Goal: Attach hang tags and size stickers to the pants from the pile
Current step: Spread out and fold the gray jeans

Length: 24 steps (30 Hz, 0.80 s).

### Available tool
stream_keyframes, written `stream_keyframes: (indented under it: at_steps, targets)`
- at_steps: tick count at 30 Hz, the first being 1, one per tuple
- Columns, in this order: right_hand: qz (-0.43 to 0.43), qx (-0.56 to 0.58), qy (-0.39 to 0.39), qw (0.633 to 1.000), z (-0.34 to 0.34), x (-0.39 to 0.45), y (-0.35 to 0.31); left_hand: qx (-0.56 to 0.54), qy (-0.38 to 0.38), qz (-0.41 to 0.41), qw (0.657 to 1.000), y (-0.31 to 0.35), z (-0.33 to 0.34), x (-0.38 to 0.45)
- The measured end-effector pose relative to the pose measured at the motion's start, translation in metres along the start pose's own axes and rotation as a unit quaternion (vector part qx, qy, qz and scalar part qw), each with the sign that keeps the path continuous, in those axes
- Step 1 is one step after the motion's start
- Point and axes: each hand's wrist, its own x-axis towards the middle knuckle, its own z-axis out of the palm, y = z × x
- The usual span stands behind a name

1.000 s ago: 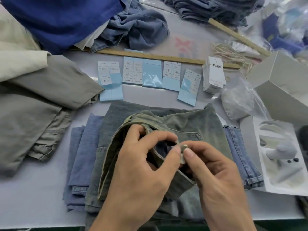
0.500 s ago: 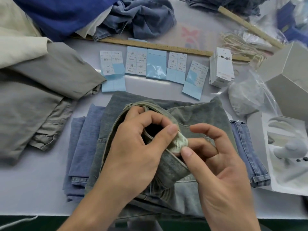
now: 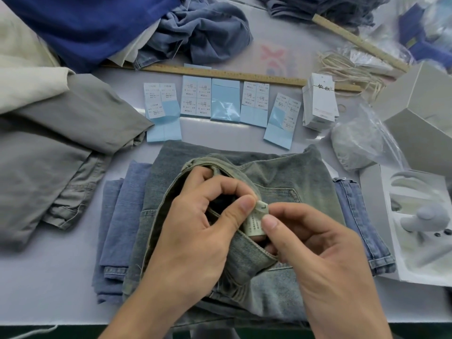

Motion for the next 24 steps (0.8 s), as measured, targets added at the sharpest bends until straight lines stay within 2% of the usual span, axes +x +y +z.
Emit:
stream_keyframes:
  at_steps: [5, 6, 8, 11, 13, 15, 17, 18, 19, 20, 21, 22, 24]
  targets:
    - [-0.025, -0.011, 0.002, 1.000, 0.001, -0.001, 0.005, 0.011, 0.007, 0.010, 1.000, -0.005, 0.000, -0.002]
    - [-0.053, -0.029, -0.009, 0.998, 0.003, -0.003, 0.008, 0.006, 0.008, 0.011, 1.000, -0.008, -0.003, -0.004]
    - [-0.169, -0.114, -0.024, 0.979, 0.010, -0.008, 0.015, -0.042, 0.039, -0.012, 0.998, -0.023, -0.012, -0.012]
    - [-0.340, -0.261, 0.022, 0.903, 0.016, -0.005, 0.037, -0.128, 0.162, -0.132, 0.970, -0.057, -0.034, -0.032]
    - [-0.376, -0.373, -0.050, 0.847, 0.024, 0.004, 0.060, -0.150, 0.216, -0.216, 0.940, -0.077, -0.048, -0.043]
    - [-0.332, -0.536, -0.168, 0.758, 0.035, 0.009, 0.088, -0.164, 0.269, -0.252, 0.915, -0.092, -0.058, -0.048]
    - [-0.259, -0.634, -0.261, 0.681, 0.045, 0.013, 0.114, -0.072, 0.325, -0.210, 0.919, -0.092, -0.056, -0.047]
    - [-0.248, -0.643, -0.269, 0.673, 0.046, 0.016, 0.123, 0.037, 0.333, -0.144, 0.931, -0.092, -0.051, -0.044]
    - [-0.251, -0.622, -0.266, 0.692, 0.046, 0.018, 0.127, 0.172, 0.313, -0.048, 0.933, -0.090, -0.046, -0.039]
    - [-0.254, -0.598, -0.273, 0.709, 0.045, 0.018, 0.126, 0.303, 0.255, 0.049, 0.917, -0.088, -0.042, -0.033]
    - [-0.236, -0.577, -0.288, 0.727, 0.036, 0.018, 0.118, 0.407, 0.194, 0.124, 0.884, -0.090, -0.038, -0.028]
    - [-0.233, -0.573, -0.289, 0.730, 0.040, 0.018, 0.117, 0.474, 0.131, 0.182, 0.852, -0.099, -0.036, -0.020]
    - [-0.229, -0.560, -0.270, 0.749, 0.031, 0.036, 0.099, 0.528, 0.027, 0.230, 0.817, -0.108, -0.039, 0.002]
